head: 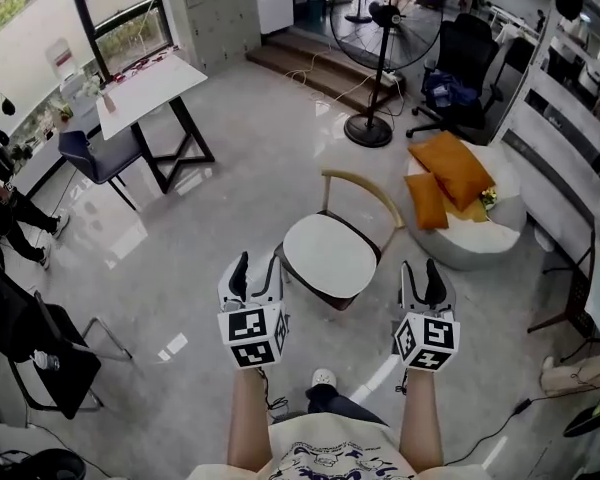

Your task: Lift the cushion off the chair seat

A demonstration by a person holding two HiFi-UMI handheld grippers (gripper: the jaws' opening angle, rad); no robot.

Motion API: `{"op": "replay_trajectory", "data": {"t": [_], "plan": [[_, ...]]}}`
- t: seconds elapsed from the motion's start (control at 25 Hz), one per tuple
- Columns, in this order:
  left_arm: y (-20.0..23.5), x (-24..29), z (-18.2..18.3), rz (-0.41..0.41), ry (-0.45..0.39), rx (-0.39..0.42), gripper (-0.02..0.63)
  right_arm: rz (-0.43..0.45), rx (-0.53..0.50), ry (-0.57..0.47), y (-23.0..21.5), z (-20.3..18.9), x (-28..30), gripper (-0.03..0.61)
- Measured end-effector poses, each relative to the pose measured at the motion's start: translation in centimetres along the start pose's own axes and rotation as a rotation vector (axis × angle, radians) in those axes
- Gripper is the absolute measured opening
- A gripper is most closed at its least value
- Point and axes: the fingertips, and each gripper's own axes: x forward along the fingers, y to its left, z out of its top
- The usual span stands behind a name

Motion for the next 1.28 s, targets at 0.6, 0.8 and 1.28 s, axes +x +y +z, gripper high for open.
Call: {"op": "replay_trajectory", "data": {"t": [0.6, 0.8, 1.28], "plan": [[0.5, 9.8, -0.7, 0.049, 0.061, -0.007, 0.218, 0.032, 0.010, 0.054, -2.9, -1.6, 10.6, 0.215], [1.9, 14.1, -0.4, 0.036, 0.079, -0.013, 0.218, 0.017, 0.008, 0.080, -2.6, -1.8, 14.6, 0.215], [6.7, 29.4, 0.7, -0.040, 0.135, 0.000, 0.218, -0.077, 0.035, 0.125, -2.5, -2.3, 28.1, 0.231]]}}
